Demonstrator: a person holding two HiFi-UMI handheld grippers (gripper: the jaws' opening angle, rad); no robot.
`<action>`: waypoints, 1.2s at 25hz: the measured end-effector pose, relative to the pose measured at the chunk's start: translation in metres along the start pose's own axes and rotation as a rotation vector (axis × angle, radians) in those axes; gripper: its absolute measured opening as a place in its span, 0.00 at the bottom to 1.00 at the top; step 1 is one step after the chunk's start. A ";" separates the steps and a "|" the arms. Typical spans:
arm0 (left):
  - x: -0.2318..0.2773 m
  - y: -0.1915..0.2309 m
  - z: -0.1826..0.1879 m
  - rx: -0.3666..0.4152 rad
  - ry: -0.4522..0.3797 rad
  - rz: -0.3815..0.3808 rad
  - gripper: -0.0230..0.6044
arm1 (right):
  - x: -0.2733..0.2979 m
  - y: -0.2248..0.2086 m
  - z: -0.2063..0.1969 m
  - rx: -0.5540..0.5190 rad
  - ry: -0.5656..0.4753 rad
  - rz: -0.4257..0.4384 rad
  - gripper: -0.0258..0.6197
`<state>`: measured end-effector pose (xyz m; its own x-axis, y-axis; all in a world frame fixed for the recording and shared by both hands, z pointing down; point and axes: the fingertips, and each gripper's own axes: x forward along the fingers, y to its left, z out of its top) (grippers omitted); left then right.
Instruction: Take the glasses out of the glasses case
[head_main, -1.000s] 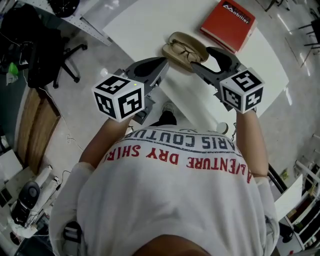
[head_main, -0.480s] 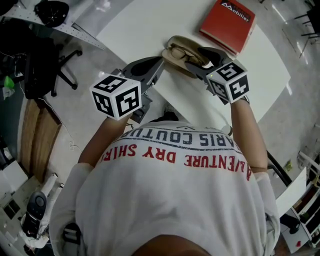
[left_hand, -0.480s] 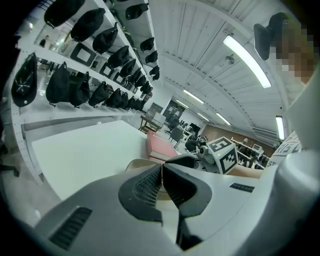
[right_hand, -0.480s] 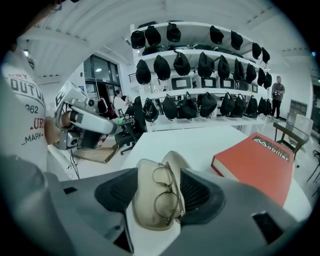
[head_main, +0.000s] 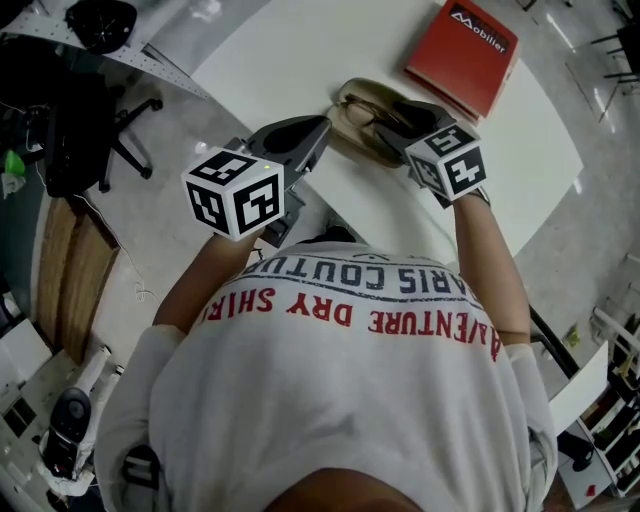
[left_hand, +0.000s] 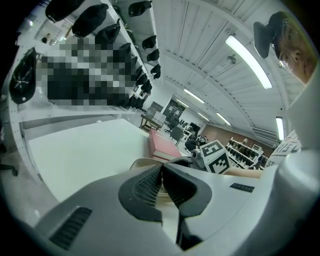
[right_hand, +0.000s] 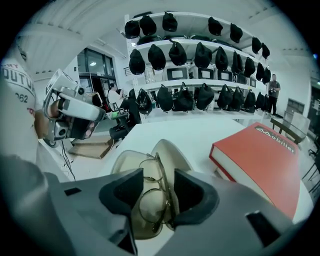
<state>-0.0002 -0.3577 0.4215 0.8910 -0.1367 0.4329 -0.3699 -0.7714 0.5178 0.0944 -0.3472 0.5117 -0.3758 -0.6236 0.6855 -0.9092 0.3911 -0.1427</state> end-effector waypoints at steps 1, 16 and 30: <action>0.000 0.001 0.000 -0.001 0.000 0.000 0.09 | 0.003 -0.001 0.000 -0.002 0.001 -0.005 0.34; 0.000 0.004 0.004 0.015 0.007 -0.009 0.09 | 0.017 -0.009 -0.014 -0.168 0.138 -0.131 0.18; -0.007 0.007 0.002 0.004 -0.007 0.005 0.09 | 0.017 -0.002 -0.015 -0.337 0.229 -0.158 0.11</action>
<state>-0.0082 -0.3638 0.4208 0.8909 -0.1445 0.4306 -0.3733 -0.7730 0.5130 0.0920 -0.3485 0.5347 -0.1523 -0.5421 0.8264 -0.8286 0.5258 0.1922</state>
